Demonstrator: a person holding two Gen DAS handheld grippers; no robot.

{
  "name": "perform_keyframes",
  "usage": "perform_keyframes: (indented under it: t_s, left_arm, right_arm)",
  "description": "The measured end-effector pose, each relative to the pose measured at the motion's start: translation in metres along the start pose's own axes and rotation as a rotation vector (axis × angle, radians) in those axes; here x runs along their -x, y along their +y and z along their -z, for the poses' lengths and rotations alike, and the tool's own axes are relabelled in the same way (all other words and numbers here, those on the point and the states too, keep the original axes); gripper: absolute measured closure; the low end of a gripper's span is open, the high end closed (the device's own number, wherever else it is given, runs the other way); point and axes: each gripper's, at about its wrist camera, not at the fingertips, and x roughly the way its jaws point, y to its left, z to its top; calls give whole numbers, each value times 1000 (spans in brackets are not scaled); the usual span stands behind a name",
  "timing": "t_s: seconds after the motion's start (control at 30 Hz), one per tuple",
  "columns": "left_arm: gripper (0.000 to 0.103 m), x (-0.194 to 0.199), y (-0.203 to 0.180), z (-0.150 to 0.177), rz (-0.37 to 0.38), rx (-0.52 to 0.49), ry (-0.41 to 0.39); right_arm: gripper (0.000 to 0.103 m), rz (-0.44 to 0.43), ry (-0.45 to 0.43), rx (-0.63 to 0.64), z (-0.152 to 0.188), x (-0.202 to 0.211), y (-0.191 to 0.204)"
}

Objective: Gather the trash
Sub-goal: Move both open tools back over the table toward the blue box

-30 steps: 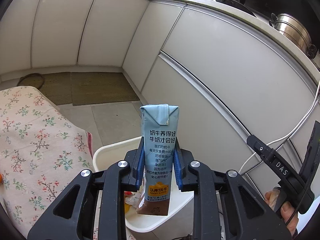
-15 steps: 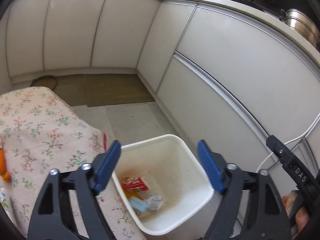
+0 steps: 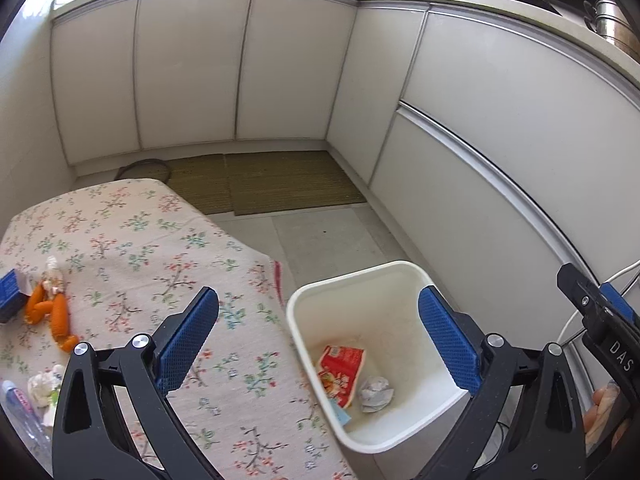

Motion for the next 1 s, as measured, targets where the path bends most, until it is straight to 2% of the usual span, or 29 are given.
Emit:
perform_keyframes:
  t_s: [0.53, 1.0]
  left_arm:
    - [7, 38, 82, 0, -146, 104, 5]
    - [7, 68, 159, 11, -249, 202, 9]
  right_arm:
    - [7, -120, -9, 104, 9, 16, 83]
    - [7, -225, 24, 190, 26, 24, 164]
